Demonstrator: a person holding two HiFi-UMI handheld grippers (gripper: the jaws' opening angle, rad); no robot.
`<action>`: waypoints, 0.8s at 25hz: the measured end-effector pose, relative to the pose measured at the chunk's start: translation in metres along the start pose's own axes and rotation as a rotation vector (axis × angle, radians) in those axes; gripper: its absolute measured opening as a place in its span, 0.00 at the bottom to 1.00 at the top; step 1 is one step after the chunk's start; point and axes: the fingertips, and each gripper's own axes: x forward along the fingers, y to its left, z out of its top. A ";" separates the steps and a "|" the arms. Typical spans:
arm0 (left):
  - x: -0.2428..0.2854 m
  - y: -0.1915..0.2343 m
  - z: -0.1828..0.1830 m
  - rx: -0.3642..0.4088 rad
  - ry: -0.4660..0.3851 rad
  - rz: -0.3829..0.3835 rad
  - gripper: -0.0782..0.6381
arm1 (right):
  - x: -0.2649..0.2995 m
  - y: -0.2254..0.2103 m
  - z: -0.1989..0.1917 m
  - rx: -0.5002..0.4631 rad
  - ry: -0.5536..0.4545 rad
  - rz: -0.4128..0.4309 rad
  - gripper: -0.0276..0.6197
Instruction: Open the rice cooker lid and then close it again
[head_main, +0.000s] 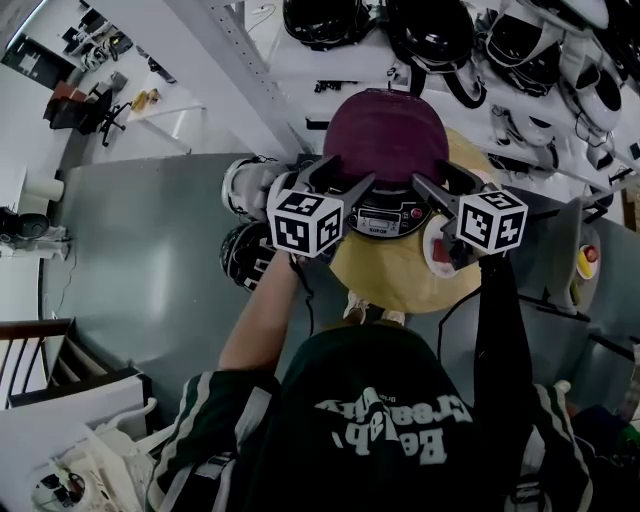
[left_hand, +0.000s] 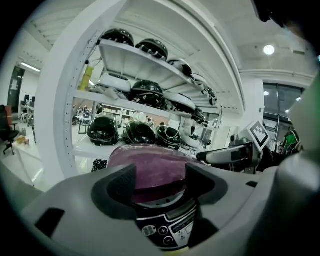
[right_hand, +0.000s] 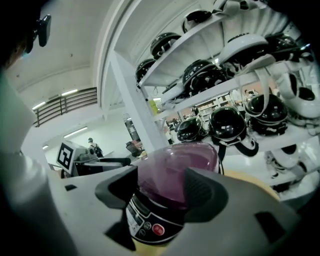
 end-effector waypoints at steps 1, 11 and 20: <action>0.000 0.001 -0.005 -0.005 0.007 -0.001 0.54 | 0.001 -0.001 -0.005 0.008 0.004 -0.008 0.48; 0.010 0.009 -0.050 0.010 0.112 0.000 0.52 | 0.015 -0.013 -0.044 0.020 0.097 -0.090 0.45; 0.015 0.013 -0.061 -0.030 0.121 -0.014 0.52 | 0.022 -0.018 -0.055 0.007 0.143 -0.111 0.43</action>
